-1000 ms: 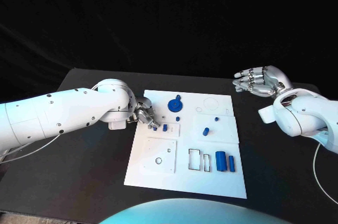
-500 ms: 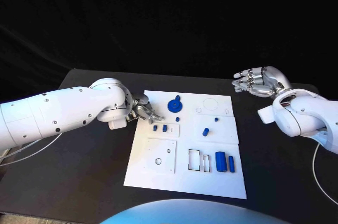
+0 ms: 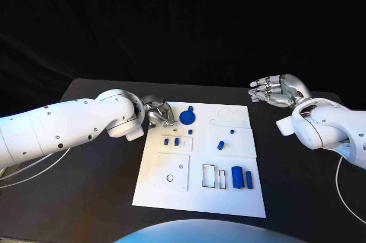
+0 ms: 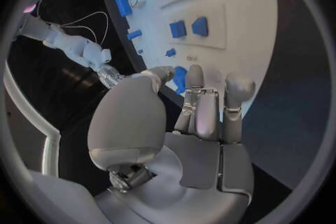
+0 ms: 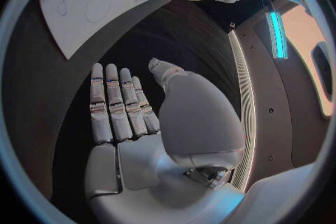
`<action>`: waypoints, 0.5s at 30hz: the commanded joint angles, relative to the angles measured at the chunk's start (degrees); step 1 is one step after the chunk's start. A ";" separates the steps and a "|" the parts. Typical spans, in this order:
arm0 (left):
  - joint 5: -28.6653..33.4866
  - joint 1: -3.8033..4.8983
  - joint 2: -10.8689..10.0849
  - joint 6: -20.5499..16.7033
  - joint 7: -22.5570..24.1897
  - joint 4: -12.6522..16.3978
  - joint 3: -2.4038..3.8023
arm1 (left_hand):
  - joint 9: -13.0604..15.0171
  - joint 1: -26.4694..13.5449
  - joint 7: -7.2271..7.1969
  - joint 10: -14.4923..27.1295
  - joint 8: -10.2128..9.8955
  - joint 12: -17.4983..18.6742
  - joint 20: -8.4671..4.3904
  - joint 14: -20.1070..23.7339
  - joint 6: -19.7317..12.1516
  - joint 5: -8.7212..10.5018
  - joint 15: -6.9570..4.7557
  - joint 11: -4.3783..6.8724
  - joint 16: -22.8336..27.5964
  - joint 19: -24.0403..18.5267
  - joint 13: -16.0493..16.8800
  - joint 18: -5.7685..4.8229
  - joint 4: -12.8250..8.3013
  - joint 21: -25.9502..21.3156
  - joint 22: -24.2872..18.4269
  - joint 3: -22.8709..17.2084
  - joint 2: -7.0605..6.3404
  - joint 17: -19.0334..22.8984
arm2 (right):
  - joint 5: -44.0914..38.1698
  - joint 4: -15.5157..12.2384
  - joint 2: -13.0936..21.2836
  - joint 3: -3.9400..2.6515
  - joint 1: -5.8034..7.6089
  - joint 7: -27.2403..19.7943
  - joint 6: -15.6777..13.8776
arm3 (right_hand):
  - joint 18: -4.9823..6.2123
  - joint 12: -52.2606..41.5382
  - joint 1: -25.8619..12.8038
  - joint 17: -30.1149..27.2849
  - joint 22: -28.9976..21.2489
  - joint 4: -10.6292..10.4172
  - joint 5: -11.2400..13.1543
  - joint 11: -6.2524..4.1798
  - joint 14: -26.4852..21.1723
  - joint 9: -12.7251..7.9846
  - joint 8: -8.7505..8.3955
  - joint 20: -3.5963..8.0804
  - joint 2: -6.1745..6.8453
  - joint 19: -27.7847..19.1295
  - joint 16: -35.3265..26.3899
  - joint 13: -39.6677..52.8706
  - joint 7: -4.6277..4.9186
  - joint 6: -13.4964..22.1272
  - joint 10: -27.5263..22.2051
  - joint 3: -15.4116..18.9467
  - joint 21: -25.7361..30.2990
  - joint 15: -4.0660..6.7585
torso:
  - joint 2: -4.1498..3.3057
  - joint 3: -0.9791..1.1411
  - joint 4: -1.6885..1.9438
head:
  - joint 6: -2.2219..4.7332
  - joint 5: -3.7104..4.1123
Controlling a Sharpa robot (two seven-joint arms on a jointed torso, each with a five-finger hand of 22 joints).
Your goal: Assemble the parts on the task board
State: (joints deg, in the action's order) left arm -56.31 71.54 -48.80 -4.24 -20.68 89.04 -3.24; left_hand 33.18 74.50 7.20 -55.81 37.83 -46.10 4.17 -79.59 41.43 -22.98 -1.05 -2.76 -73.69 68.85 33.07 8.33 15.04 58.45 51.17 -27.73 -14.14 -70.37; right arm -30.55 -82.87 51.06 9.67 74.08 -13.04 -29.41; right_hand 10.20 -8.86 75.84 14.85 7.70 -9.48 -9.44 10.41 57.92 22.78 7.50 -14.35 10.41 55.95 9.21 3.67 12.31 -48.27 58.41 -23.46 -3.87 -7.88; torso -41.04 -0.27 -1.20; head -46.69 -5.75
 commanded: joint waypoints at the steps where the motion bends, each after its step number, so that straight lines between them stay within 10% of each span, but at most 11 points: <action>1: -7.38 -0.46 0.53 -10.66 15.76 0.50 -0.13 | -1.87 3.67 0.56 3.04 -2.05 2.61 0.73 4.29 -1.70 -0.10 0.65 -0.69 5.23 -4.37 -2.12 1.44 -0.85 -6.80 -6.88 -1.34 -0.78 5.16 | -0.19 -0.15 0.07 0.01 -0.06 -0.45 0.46 | 0.29 0.31 -0.57 -0.06 -0.07 -0.03 -0.26 0.41 0.10 -0.05 -0.21 -0.23 -0.04 -0.29 -0.26 -0.05 2.13 0.44 -0.05 0.28 0.25 -0.44 | -0.01 -0.04 -0.02 | 0.13 0.33; 3: -10.11 -0.71 0.87 -12.57 19.02 0.60 -0.24 | -3.38 5.59 1.04 4.40 -3.04 5.03 1.19 9.05 -1.46 -0.03 1.12 -1.11 10.72 -7.19 -4.49 2.12 -1.35 -11.07 -10.79 -1.71 -1.42 10.97 | -0.19 -0.21 0.12 0.01 -0.06 -0.45 0.47 | 0.30 0.32 -0.53 -0.09 -0.10 0.00 -0.28 0.41 0.11 -0.06 -0.22 -0.23 -0.08 -0.30 -0.28 -0.04 2.13 0.43 -0.05 0.27 0.25 -0.44 | -0.01 -0.03 -0.01 | 0.23 0.61; 15: -29.86 -1.76 3.78 -8.81 22.32 -0.66 -1.28 | -10.30 7.79 -0.73 6.53 -8.89 13.26 1.97 10.94 1.46 0.62 1.67 -1.98 11.45 -7.93 -13.54 2.17 -1.92 -12.21 -10.62 3.20 -2.58 15.64 | -0.68 -0.50 0.16 0.08 -0.31 -0.50 0.69 | 0.30 0.35 -0.40 -0.15 -0.19 0.13 -0.32 0.41 0.13 -0.09 -0.25 -0.25 -0.14 -0.32 -0.33 -0.04 2.11 0.42 -0.06 0.25 0.23 -0.45 | -0.05 -0.04 -0.01 | 0.56 0.86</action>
State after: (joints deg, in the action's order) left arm -77.04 69.87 -45.33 -14.59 -0.84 88.52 -4.52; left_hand 23.11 81.93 6.48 -49.58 29.20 -33.14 6.14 -68.77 42.60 -22.62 0.83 -4.75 -61.91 61.21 19.84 9.87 13.11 46.42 40.45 -24.86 -16.74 -54.78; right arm -30.63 -83.25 51.22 9.73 73.86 -13.08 -29.37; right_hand 10.20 -8.86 75.85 14.79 7.56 -9.48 -9.44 10.41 57.92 22.78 7.50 -14.35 10.41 55.95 9.21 3.68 12.31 -48.27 58.41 -23.47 -3.87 -7.88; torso -41.07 -0.29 -1.20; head -46.18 -4.88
